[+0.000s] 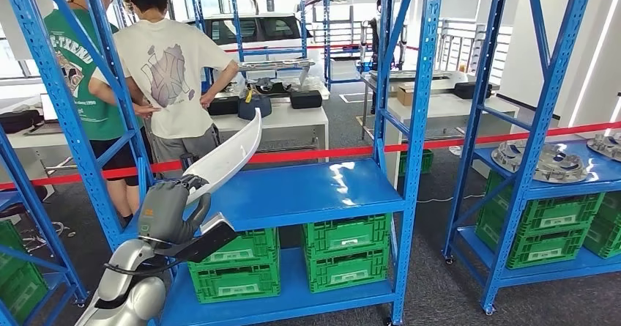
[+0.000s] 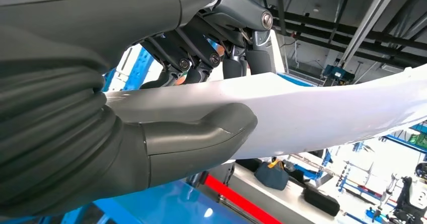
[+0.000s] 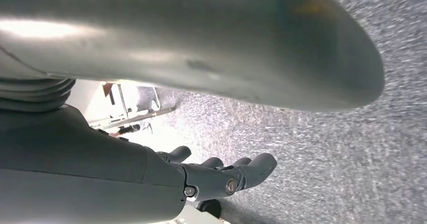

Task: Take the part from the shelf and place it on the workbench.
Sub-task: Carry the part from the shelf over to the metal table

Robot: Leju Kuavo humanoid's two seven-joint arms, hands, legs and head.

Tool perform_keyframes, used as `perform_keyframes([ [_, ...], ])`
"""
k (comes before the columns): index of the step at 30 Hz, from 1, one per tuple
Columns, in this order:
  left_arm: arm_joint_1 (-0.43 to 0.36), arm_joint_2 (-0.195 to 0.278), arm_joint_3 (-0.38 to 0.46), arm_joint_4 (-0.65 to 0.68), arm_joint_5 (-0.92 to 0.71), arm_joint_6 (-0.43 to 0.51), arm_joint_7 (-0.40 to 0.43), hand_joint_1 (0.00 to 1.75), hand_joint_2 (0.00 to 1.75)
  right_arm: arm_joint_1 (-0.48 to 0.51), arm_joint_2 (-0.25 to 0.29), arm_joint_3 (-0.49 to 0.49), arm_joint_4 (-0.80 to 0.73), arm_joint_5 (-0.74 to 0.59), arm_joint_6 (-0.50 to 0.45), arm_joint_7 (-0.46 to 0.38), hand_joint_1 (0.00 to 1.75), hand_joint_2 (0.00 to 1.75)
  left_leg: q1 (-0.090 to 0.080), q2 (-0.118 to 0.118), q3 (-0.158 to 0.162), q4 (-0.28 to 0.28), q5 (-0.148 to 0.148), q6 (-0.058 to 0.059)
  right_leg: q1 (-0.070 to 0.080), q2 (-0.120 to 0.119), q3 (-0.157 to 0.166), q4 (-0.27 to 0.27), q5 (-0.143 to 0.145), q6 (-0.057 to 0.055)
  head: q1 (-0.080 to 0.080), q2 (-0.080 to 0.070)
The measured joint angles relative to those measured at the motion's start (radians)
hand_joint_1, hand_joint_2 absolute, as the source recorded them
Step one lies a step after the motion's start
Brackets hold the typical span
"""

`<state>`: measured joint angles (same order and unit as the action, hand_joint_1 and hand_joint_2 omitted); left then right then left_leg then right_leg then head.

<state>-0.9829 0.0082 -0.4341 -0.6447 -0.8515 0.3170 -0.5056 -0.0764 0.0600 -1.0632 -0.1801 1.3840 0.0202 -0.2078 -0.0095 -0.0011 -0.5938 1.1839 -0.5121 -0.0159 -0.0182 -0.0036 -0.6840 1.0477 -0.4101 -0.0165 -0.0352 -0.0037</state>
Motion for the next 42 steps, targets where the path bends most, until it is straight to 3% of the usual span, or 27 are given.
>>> perform_keyframes([
  [2,-0.004,0.000,0.000,-0.004,-0.001,0.000,0.000,1.75,1.75,0.000,0.001,0.000,0.000,0.001,0.000,0.001,0.00,0.00,-0.006,0.000,0.087,-0.132,-0.027,0.013,-0.001,0.000,-0.010,-0.005,0.023,0.009,0.000,0.000],
  [3,-0.007,0.000,0.000,-0.006,-0.001,0.000,0.000,1.75,1.75,0.000,0.001,0.000,0.000,0.001,0.000,0.002,0.00,0.00,-0.010,0.000,0.103,-0.167,-0.040,0.018,-0.003,0.000,-0.010,-0.011,0.034,0.016,0.000,0.000],
  [5,-0.009,0.000,-0.001,-0.005,-0.001,0.000,0.000,1.75,1.75,0.002,0.003,0.000,0.000,0.001,0.002,0.000,0.00,0.00,-0.011,0.002,0.096,-0.189,-0.019,0.028,-0.006,0.000,-0.011,-0.028,0.055,0.031,-0.001,0.000],
  [6,-0.009,-0.001,-0.001,-0.004,-0.001,0.000,0.000,1.75,1.75,0.004,0.003,0.000,0.000,0.001,0.004,-0.003,0.00,0.00,-0.010,0.003,0.090,-0.195,-0.004,0.034,-0.007,0.001,-0.017,-0.025,0.043,0.037,-0.001,0.000],
  [7,-0.009,-0.001,-0.001,-0.003,-0.001,0.000,0.000,1.75,1.75,0.005,0.004,0.000,0.000,0.001,0.004,-0.005,0.00,0.00,-0.008,0.004,0.081,-0.200,0.013,0.041,-0.007,0.002,-0.027,-0.005,0.011,0.041,-0.001,0.000],
  [8,-0.008,-0.001,-0.001,-0.002,-0.001,0.000,0.001,1.75,1.75,0.006,0.003,0.000,0.000,0.001,0.005,-0.008,0.00,0.00,-0.006,0.006,0.068,-0.202,0.028,0.045,-0.008,0.003,-0.041,0.038,-0.040,0.044,0.000,0.000],
  [10,-0.007,-0.001,-0.001,0.000,-0.001,0.000,0.002,1.75,1.75,0.005,0.001,0.000,0.000,0.001,0.005,-0.008,0.00,0.00,-0.006,0.006,0.034,-0.199,0.055,0.049,-0.007,0.003,-0.070,0.163,-0.138,0.050,0.001,0.000],
  [11,-0.005,-0.001,-0.001,0.001,-0.001,0.000,0.002,1.75,1.75,0.005,0.000,0.000,0.000,0.001,0.005,-0.008,0.00,0.00,-0.006,0.006,0.014,-0.196,0.068,0.049,-0.007,0.003,-0.073,0.218,-0.151,0.053,0.001,0.000],
  [13,0.000,-0.001,-0.001,0.002,-0.001,0.000,0.002,1.75,1.75,0.003,-0.001,0.000,0.000,0.000,0.005,-0.009,0.00,0.00,-0.004,0.006,-0.024,-0.187,0.090,0.045,-0.008,0.003,-0.052,0.259,-0.118,0.057,0.001,0.000],
  [14,0.002,-0.001,-0.001,0.002,-0.001,-0.001,0.002,1.75,1.75,0.002,-0.001,0.000,0.000,0.000,0.006,-0.009,0.00,0.00,-0.002,0.006,-0.045,-0.178,0.100,0.040,-0.010,0.002,-0.016,0.231,-0.088,0.060,0.001,0.000],
  [16,0.002,-0.001,-0.001,0.000,-0.002,-0.001,0.002,1.75,1.75,-0.001,-0.002,0.000,0.000,-0.001,0.005,-0.008,0.00,0.00,0.001,0.006,-0.083,-0.155,0.114,0.029,-0.008,0.003,0.077,0.112,-0.097,0.065,0.001,0.000],
  [18,0.000,-0.002,-0.001,-0.001,-0.003,-0.002,0.002,1.75,1.75,-0.002,-0.003,0.000,0.000,-0.003,0.005,-0.008,0.00,0.00,-0.001,0.006,-0.103,-0.139,0.126,0.017,-0.005,0.009,0.131,0.026,-0.138,0.049,0.001,0.000],
  [21,-0.003,-0.008,-0.001,0.001,-0.005,-0.002,0.002,1.75,1.75,0.000,-0.002,0.000,0.000,-0.005,0.005,-0.009,0.00,0.00,-0.001,0.004,-0.112,-0.134,0.137,0.002,-0.004,0.010,0.123,0.016,-0.129,0.012,0.000,0.000],
  [23,-0.005,-0.009,-0.002,0.004,-0.005,-0.002,0.002,1.75,1.75,-0.001,-0.001,0.000,0.000,-0.006,0.004,-0.009,0.00,0.00,0.003,0.003,-0.131,-0.086,0.079,-0.009,-0.007,0.007,0.106,0.012,-0.109,-0.003,0.000,0.000],
  [25,-0.007,-0.009,-0.002,0.007,-0.007,-0.003,0.000,1.75,1.75,0.000,-0.001,0.000,0.000,-0.006,0.003,-0.009,0.00,0.00,0.005,0.002,-0.160,0.031,-0.014,-0.018,-0.006,0.007,0.082,0.011,-0.088,-0.008,0.000,0.000],
  [26,-0.008,-0.010,-0.003,0.009,-0.010,-0.003,-0.001,1.75,1.75,0.001,-0.001,0.000,0.000,-0.006,0.003,-0.008,0.00,0.00,0.006,0.002,-0.171,0.094,-0.040,-0.019,-0.005,0.008,0.069,0.010,-0.078,-0.008,-0.001,0.000],
  [27,-0.008,-0.010,-0.003,0.010,-0.013,-0.003,-0.002,1.75,1.75,0.001,-0.001,0.000,0.000,-0.005,0.003,-0.008,0.00,0.00,0.005,0.002,-0.172,0.135,-0.043,-0.017,-0.002,0.007,0.056,0.010,-0.068,-0.009,0.000,0.000],
  [28,-0.008,-0.009,-0.003,0.011,-0.016,-0.003,-0.004,1.75,1.75,0.001,-0.001,0.000,0.000,-0.005,0.003,-0.008,0.00,0.00,0.004,0.002,-0.160,0.146,-0.028,-0.012,0.000,0.007,0.044,0.010,-0.058,-0.009,-0.001,0.000],
  [29,-0.008,-0.009,-0.003,0.012,-0.019,-0.003,-0.004,1.75,1.75,0.001,-0.001,0.000,0.000,-0.005,0.003,-0.009,0.00,0.00,0.001,0.001,-0.130,0.121,-0.006,-0.003,0.004,0.007,0.033,0.010,-0.049,-0.009,-0.001,0.000],
  [31,-0.010,-0.010,-0.003,0.009,-0.025,-0.002,-0.006,1.75,1.75,0.001,0.002,0.000,0.000,-0.004,0.003,-0.009,0.00,0.00,-0.011,0.002,-0.028,-0.010,0.011,0.030,0.011,0.007,0.019,0.008,-0.032,-0.009,0.000,0.000],
  [33,-0.013,-0.009,-0.003,0.003,-0.030,-0.001,-0.007,1.75,1.75,0.001,0.004,0.000,0.000,-0.002,0.004,-0.008,0.00,0.00,-0.024,0.005,0.052,-0.133,-0.011,0.052,0.009,0.005,0.014,0.002,-0.016,-0.001,0.001,0.000],
  [34,-0.014,-0.009,-0.003,0.001,-0.032,0.000,-0.008,1.75,1.75,0.001,0.006,0.000,0.000,-0.002,0.004,-0.008,0.00,0.00,-0.027,0.007,0.065,-0.163,-0.021,0.057,0.007,0.003,0.013,-0.003,-0.009,0.005,0.001,0.000],
  [36,-0.015,-0.008,-0.003,-0.001,-0.039,0.000,-0.011,1.75,1.75,0.002,0.005,0.000,0.000,-0.002,0.004,-0.009,0.00,0.00,-0.027,0.008,0.068,-0.189,-0.005,0.059,0.003,0.002,0.013,-0.010,0.001,0.017,0.001,0.000],
  [37,-0.014,-0.008,-0.003,-0.002,-0.041,0.000,-0.012,1.75,1.75,0.002,0.006,0.000,0.000,-0.002,0.005,-0.009,0.00,0.00,-0.024,0.009,0.071,-0.201,0.006,0.060,0.004,0.003,0.007,0.002,-0.009,0.021,0.001,0.000],
  [38,-0.014,-0.008,-0.003,-0.003,-0.042,0.000,-0.012,1.75,1.75,0.002,0.006,0.000,0.000,-0.002,0.005,-0.009,0.00,0.00,-0.020,0.010,0.073,-0.211,0.017,0.059,0.005,0.004,-0.006,0.030,-0.029,0.025,0.001,0.000],
  [41,-0.005,-0.008,-0.003,-0.002,-0.042,0.000,-0.012,1.75,1.75,0.004,0.001,0.000,-0.001,-0.002,0.004,-0.009,0.00,0.00,-0.014,0.012,0.060,-0.210,0.033,0.056,0.003,0.005,-0.076,0.208,-0.126,0.036,0.002,0.000],
  [42,-0.001,-0.008,-0.003,-0.002,-0.042,0.000,-0.011,1.75,1.75,0.004,-0.001,0.000,-0.001,-0.002,0.004,-0.009,0.00,0.00,-0.013,0.012,0.052,-0.205,0.035,0.055,0.000,0.005,-0.088,0.246,-0.140,0.040,0.001,0.000],
])
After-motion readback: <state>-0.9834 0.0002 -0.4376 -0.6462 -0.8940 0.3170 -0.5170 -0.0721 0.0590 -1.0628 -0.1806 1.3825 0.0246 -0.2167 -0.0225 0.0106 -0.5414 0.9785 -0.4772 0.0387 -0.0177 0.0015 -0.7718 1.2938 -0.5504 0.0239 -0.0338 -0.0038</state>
